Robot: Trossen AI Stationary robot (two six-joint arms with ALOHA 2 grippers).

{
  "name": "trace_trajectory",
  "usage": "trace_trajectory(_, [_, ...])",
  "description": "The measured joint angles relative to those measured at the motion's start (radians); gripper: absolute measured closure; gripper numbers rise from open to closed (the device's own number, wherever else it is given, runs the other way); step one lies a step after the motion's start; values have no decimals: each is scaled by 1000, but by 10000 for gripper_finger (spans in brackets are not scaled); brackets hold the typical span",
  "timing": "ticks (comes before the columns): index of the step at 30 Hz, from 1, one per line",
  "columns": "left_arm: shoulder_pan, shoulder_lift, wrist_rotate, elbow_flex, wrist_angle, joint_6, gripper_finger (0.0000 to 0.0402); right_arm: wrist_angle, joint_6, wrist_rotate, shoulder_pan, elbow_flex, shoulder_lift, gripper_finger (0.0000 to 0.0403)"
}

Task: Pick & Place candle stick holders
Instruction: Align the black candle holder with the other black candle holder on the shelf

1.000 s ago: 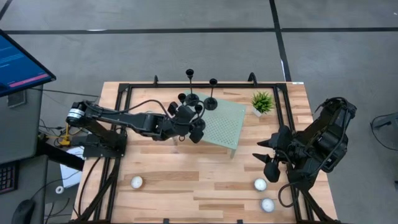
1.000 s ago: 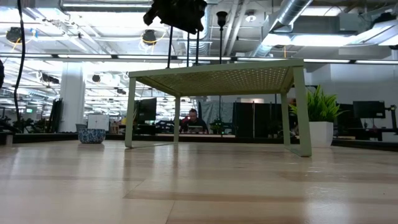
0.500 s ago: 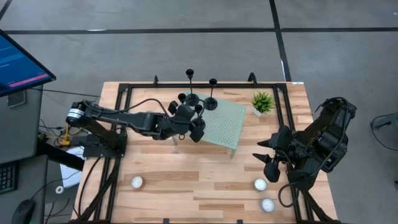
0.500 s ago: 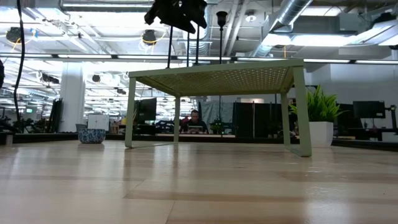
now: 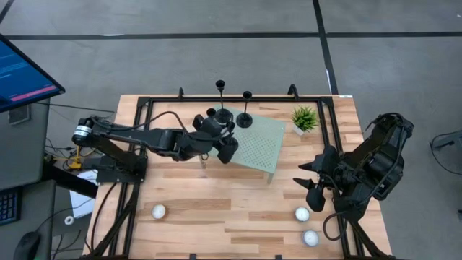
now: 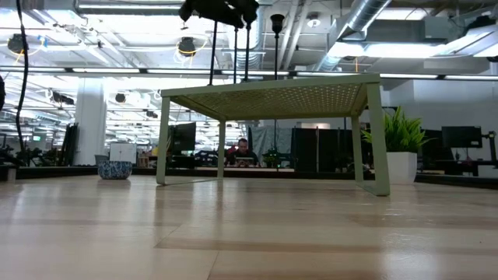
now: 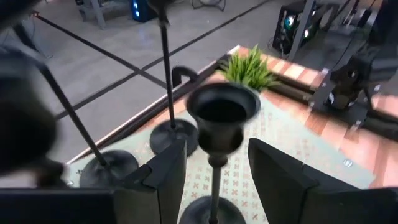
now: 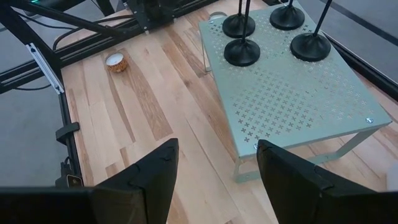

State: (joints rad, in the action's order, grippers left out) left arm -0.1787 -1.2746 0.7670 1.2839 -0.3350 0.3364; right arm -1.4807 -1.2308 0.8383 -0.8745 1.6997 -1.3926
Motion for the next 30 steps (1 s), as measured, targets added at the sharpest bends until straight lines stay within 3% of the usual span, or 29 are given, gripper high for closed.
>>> trace_trajectory(13, [-30,155,-159,0,14,7,229,14,75,68,61,0,0,194])
trace_trajectory(20, [-79,257,-207,0,21,-17,257,239,451,62,232,-2,-2,203])
trace_trajectory(23, [-112,303,-208,0,14,-40,298,384,601,35,311,-28,-2,228])
trace_trajectory(27, [-169,371,-206,0,-119,-21,381,583,735,-104,392,-95,-2,287])
trace_trajectory(30, [-209,411,-155,0,-274,82,394,774,788,-204,439,-189,-3,344])
